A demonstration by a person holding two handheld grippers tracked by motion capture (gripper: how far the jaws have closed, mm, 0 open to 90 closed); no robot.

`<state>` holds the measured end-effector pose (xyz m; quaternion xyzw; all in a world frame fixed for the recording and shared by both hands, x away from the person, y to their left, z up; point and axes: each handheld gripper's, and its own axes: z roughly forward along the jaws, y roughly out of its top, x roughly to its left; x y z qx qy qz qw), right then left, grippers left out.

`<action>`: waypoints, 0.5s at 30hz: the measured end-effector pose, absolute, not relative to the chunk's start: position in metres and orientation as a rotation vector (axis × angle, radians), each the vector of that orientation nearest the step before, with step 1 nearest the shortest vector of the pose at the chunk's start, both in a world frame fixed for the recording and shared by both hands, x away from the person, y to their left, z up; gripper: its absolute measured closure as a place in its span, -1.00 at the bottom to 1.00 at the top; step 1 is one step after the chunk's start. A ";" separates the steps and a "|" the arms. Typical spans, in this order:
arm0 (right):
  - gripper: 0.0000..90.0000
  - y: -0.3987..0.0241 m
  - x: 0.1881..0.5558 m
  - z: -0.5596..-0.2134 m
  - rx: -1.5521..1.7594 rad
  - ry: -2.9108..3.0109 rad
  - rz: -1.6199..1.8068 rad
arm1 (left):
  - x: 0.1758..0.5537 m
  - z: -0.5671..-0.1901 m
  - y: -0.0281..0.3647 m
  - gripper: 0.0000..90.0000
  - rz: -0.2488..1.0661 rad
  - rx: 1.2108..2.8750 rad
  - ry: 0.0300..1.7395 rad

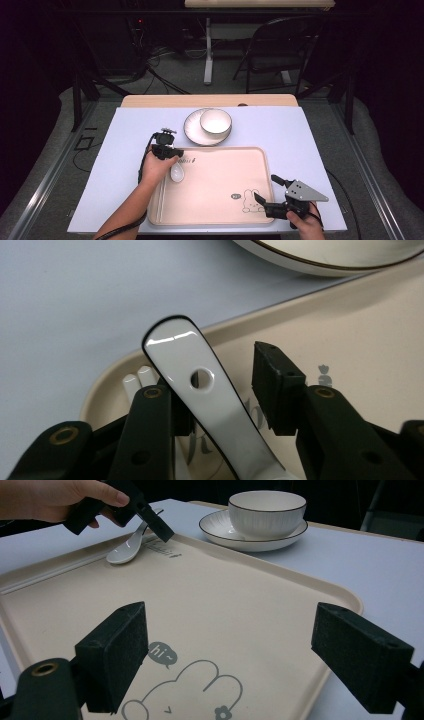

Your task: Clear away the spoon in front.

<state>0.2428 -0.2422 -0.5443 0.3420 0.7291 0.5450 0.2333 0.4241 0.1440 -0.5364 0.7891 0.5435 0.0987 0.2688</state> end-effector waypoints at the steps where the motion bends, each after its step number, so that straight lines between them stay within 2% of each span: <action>1: -0.68 -0.242 0.243 -0.544 0.941 2.003 1.497 | 0.423 -0.537 0.144 0.47 0.267 2.132 1.454; 7: -0.68 -0.243 0.243 -0.544 0.942 2.002 1.498 | 0.419 -0.537 0.144 0.68 0.260 2.120 1.444; 15: -0.68 -0.243 0.243 -0.544 0.943 2.002 1.497 | 0.412 -0.539 0.148 0.65 0.220 2.109 1.456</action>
